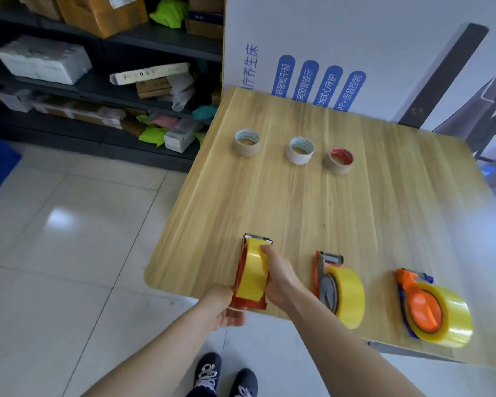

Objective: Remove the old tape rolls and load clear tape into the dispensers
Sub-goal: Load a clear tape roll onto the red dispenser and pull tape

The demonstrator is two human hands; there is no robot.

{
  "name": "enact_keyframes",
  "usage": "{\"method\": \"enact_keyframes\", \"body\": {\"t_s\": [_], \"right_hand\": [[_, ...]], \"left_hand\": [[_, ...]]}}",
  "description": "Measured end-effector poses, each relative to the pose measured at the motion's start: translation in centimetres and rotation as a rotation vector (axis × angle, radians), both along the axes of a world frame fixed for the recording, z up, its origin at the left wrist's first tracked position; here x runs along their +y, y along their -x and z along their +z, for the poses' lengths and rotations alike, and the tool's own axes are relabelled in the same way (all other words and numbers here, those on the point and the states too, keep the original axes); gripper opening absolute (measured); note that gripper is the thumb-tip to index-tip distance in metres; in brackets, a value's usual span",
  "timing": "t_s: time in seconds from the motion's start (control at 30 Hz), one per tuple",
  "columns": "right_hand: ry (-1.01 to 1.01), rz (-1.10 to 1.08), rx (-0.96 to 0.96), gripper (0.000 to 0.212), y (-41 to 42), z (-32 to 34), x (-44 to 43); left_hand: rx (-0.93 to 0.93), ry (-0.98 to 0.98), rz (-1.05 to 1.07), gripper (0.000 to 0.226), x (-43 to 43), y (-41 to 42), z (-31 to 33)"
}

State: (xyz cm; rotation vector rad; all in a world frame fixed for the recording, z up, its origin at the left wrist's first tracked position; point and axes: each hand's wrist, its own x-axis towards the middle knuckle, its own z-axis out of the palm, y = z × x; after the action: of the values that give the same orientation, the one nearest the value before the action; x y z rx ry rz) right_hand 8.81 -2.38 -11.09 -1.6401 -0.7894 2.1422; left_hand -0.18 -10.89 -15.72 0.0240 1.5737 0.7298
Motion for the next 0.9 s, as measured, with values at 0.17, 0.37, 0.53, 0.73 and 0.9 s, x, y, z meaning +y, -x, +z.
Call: {"method": "enact_keyframes", "body": {"t_s": [0.17, 0.37, 0.53, 0.73, 0.9], "right_hand": [[-0.039, 0.073, 0.011, 0.022, 0.2, -1.0, -0.4], [-0.047, 0.125, 0.015, 0.032, 0.1, -1.8, -0.3], [-0.057, 0.181, -0.033, 0.039, -0.2, -2.1, 0.1], [-0.511, 0.491, -0.519, 0.040, -0.4, -1.0, -0.7], [-0.695, 0.678, -0.765, 0.043, -0.8, 0.8, -0.4]], "left_hand": [[0.060, 0.035, -0.089, 0.031, 0.3, 0.6, -1.5], [0.418, 0.077, -0.523, 0.027, 0.6, 2.1, -1.4], [0.698, -0.082, -0.604, 0.028, 1.8, 3.8, 0.0], [0.855, -0.144, -0.805, 0.020, 3.3, 3.9, 2.5], [0.979, -0.175, -0.932, 0.020, 4.2, 3.9, 5.0]]}}
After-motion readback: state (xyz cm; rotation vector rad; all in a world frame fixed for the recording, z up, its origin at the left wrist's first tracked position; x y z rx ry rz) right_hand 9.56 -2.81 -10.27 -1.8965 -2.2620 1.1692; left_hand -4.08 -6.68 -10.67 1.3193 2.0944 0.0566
